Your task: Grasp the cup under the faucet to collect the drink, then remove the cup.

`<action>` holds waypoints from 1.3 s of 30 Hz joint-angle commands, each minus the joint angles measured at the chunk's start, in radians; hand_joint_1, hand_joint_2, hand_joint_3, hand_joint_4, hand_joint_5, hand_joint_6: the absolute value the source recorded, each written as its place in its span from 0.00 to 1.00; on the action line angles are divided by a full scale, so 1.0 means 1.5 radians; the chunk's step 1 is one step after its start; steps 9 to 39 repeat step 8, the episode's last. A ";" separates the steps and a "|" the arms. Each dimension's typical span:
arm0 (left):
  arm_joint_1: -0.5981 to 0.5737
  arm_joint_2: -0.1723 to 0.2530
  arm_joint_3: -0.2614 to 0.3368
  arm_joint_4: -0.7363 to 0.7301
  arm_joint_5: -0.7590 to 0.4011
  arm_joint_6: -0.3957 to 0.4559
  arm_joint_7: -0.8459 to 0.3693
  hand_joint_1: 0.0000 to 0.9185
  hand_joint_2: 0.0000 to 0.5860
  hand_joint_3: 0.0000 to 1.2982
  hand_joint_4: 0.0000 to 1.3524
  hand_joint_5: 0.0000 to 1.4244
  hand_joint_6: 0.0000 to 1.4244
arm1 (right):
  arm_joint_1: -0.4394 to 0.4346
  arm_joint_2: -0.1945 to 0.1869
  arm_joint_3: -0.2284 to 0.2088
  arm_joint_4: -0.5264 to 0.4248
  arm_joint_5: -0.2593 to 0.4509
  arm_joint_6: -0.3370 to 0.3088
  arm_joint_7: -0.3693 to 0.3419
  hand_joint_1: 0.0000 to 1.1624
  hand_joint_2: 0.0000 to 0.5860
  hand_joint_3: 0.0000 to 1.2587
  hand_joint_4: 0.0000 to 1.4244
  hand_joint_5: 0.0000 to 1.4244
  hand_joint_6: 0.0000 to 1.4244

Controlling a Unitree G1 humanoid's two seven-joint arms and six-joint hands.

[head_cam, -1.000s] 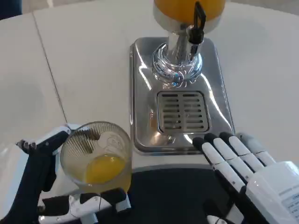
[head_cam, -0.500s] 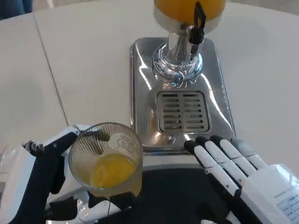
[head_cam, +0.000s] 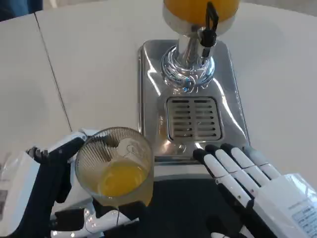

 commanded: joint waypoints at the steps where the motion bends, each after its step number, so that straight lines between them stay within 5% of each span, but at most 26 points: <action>1: -0.001 -0.010 -0.001 -0.012 -0.012 -0.012 -0.001 0.77 0.00 0.87 0.94 1.00 1.00 | 0.003 0.003 0.004 -0.005 0.002 0.009 0.010 0.00 0.97 0.00 0.00 0.00 0.00; 39: -0.002 -0.013 0.000 -0.009 -0.009 -0.011 0.001 0.77 0.00 0.87 0.94 1.00 1.00 | -0.007 0.005 0.013 -0.003 0.001 0.020 0.016 0.00 0.97 0.00 0.00 0.00 0.00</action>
